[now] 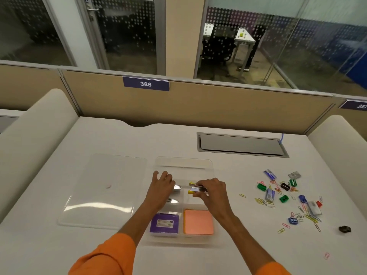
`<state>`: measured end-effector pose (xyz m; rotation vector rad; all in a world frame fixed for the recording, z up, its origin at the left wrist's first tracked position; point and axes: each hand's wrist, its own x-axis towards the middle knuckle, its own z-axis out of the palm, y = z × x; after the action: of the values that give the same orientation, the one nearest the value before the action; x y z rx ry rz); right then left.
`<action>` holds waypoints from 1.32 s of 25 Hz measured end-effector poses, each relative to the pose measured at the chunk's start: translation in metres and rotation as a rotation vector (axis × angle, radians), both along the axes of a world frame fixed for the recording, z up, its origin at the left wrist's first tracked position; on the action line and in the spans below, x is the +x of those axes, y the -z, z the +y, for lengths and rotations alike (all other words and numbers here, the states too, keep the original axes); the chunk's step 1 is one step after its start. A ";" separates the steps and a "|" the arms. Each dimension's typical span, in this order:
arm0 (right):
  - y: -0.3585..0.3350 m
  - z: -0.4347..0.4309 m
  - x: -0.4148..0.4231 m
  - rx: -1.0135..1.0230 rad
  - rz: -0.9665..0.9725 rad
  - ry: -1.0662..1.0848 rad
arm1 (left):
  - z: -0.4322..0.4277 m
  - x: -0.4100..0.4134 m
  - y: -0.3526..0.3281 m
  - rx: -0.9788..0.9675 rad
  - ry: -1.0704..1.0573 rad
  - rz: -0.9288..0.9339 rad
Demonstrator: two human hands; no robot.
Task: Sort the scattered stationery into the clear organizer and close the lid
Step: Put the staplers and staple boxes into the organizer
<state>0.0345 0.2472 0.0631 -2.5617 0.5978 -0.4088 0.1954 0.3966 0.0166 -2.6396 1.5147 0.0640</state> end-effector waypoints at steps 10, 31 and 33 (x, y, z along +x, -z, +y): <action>0.013 0.021 0.019 -0.024 0.079 -0.032 | 0.001 0.014 0.019 -0.169 0.004 0.072; 0.039 0.067 0.099 -0.040 0.528 -0.277 | 0.054 0.032 0.009 -0.741 -0.326 0.166; 0.039 0.064 0.097 -0.002 0.529 -0.281 | 0.053 0.034 0.010 -0.743 -0.329 0.176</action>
<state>0.1320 0.3114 0.0246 -2.7049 0.3960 0.3764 0.2294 0.4496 0.0067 -3.5338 1.3052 -0.3114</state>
